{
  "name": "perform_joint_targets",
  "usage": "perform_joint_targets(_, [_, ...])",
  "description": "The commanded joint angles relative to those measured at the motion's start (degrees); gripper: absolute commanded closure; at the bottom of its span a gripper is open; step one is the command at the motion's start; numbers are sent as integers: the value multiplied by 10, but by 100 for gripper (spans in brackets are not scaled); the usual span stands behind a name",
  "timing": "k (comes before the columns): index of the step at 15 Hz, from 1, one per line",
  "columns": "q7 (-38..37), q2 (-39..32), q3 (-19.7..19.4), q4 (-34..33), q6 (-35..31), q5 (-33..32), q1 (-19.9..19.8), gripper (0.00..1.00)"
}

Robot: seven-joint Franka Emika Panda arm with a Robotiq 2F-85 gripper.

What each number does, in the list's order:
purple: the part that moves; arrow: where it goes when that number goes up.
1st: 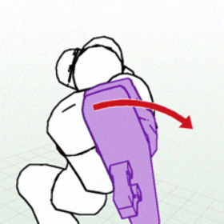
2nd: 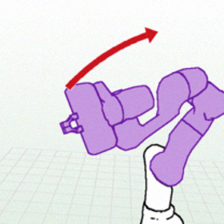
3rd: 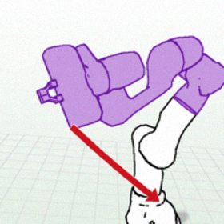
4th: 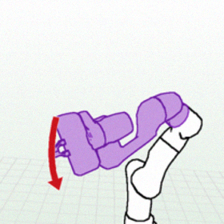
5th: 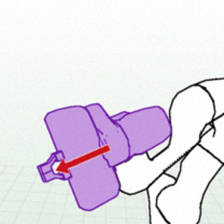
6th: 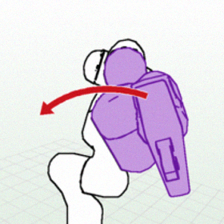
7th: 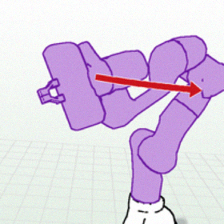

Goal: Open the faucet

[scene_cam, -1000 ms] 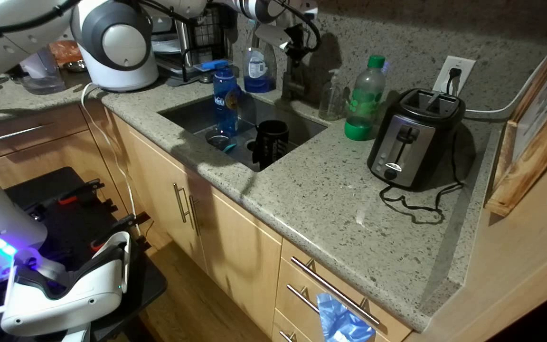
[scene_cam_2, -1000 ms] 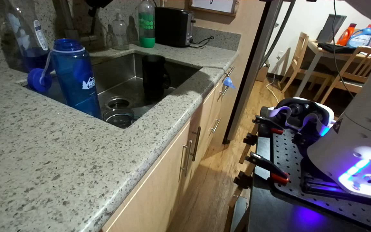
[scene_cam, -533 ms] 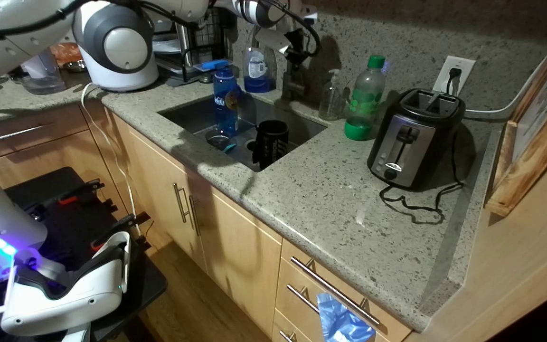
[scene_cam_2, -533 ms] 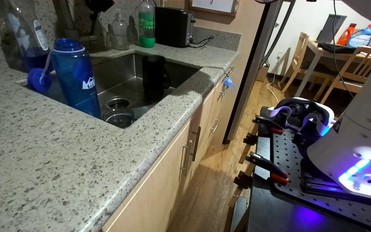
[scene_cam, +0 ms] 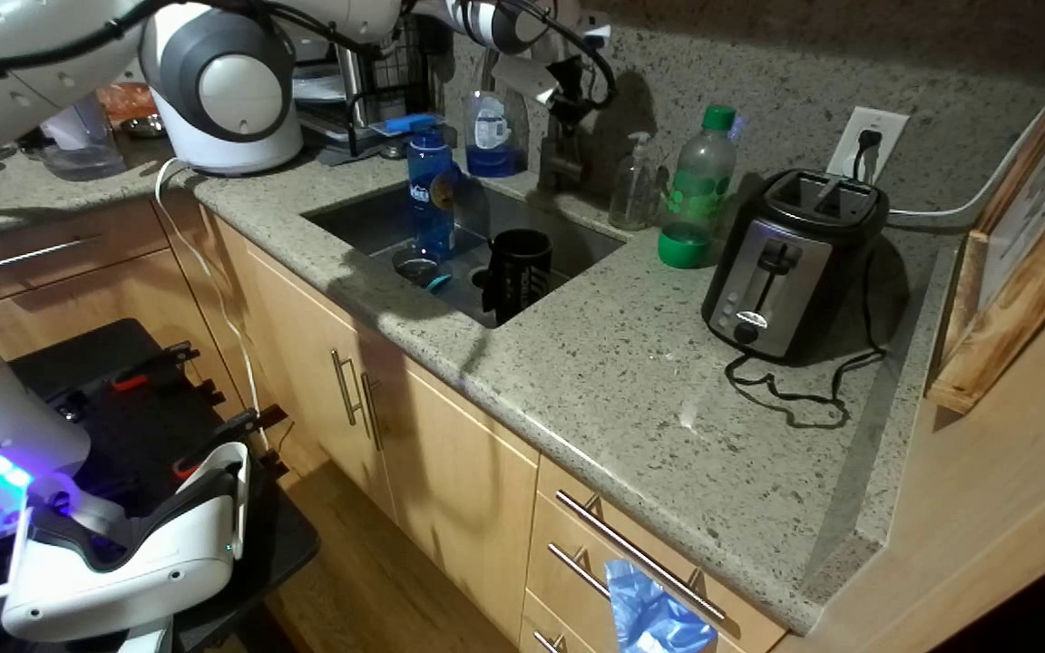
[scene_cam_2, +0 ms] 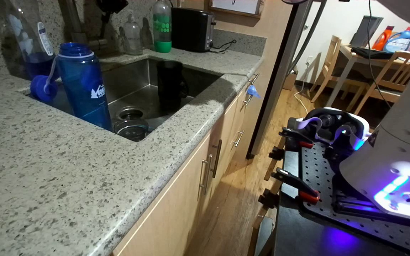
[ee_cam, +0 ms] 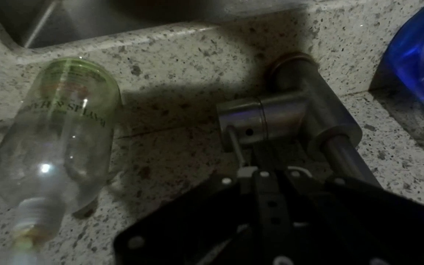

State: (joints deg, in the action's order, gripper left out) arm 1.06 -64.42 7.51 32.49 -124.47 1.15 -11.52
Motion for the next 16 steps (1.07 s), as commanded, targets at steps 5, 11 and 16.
perform_joint_targets(5, [2,-13,-5,-22,-3,-5,-4,99])
perform_joint_targets(11, [1,-18,-7,-23,-5,-5,-11,99])
perform_joint_targets(16, [-1,-21,-10,-23,-5,-5,-18,99])
